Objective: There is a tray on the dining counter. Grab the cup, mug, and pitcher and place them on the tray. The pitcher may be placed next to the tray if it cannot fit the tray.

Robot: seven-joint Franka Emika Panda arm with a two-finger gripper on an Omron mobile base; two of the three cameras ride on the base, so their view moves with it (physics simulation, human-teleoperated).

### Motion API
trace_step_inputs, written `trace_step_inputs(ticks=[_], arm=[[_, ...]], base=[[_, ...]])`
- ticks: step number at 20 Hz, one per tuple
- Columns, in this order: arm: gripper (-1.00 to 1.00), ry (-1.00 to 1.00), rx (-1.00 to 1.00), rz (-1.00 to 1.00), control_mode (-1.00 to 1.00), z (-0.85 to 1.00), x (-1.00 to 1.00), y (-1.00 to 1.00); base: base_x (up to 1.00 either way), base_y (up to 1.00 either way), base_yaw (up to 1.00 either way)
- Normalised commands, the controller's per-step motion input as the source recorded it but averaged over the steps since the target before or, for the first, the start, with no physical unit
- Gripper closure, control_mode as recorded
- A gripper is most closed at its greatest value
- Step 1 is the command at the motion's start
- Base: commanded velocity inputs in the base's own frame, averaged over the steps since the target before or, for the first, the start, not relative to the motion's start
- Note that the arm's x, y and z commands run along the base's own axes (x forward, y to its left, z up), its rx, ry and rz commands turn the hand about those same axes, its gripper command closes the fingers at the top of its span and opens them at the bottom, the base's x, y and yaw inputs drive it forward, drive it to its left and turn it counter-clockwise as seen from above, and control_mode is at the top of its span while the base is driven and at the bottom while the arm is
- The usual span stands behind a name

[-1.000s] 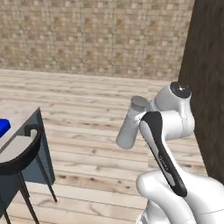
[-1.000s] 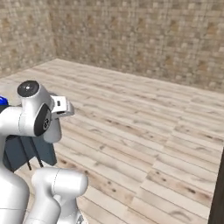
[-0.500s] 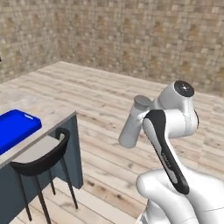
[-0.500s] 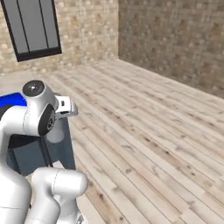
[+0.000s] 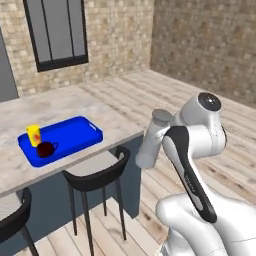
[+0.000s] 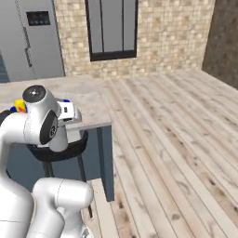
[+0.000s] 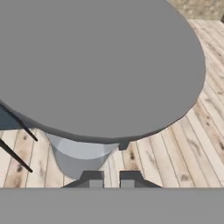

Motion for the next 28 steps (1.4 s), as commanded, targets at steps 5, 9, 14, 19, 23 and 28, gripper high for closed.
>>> trace_step_inputs(ticks=[5, 9, 14, 19, 23, 28], arm=[[1.0, 0.0, 0.0, 0.0, 1.0, 0.0, 0.0, 0.0], [1.0, 0.0, 0.0, 0.0, 1.0, 0.0, 0.0, 0.0], [1.0, 0.0, 0.0, 0.0, 1.0, 0.0, 0.0, 0.0], [1.0, 0.0, 0.0, 0.0, 1.0, 0.0, 0.0, 0.0], [1.0, 0.0, 0.0, 0.0, 1.0, 0.0, 0.0, 0.0], [1.0, 0.0, 0.0, 0.0, 1.0, 0.0, 0.0, 0.0]], base=[[0.79, 0.0, 0.41], [0.99, 0.0, 0.21], [0.82, 0.0, 0.13], [0.4, 0.0, 0.0], [0.6, 0.0, 0.09], [0.52, 0.0, 0.28]])
